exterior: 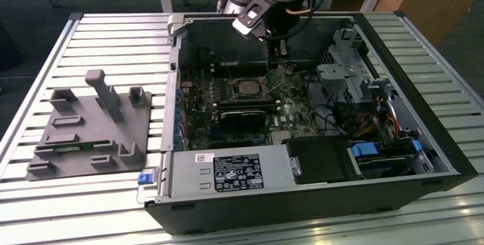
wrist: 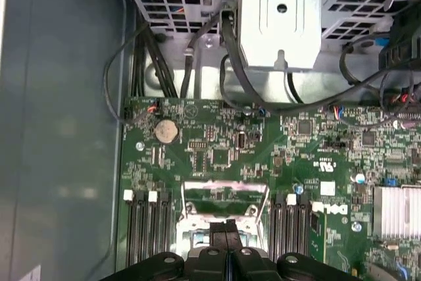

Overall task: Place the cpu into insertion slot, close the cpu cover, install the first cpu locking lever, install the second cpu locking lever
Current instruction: 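Close the cpu cover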

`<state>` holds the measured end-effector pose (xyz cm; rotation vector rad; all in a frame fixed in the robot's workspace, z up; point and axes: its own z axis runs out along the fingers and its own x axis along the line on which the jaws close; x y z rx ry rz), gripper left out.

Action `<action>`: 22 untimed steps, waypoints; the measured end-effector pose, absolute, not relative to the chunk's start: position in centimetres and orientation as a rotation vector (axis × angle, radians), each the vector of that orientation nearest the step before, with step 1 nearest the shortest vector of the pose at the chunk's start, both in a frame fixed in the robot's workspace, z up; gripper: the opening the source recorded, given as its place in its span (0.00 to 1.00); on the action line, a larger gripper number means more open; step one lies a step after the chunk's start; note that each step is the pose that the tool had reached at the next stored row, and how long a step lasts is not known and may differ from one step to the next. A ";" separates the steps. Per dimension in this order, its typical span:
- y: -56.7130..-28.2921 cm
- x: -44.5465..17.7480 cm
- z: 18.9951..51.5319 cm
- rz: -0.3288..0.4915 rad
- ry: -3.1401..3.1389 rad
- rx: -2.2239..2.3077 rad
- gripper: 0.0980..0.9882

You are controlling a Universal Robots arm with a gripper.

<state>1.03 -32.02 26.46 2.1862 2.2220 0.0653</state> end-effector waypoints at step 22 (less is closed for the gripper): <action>-32.0 3.5 26.3 0.065 2.222 2.186 0.01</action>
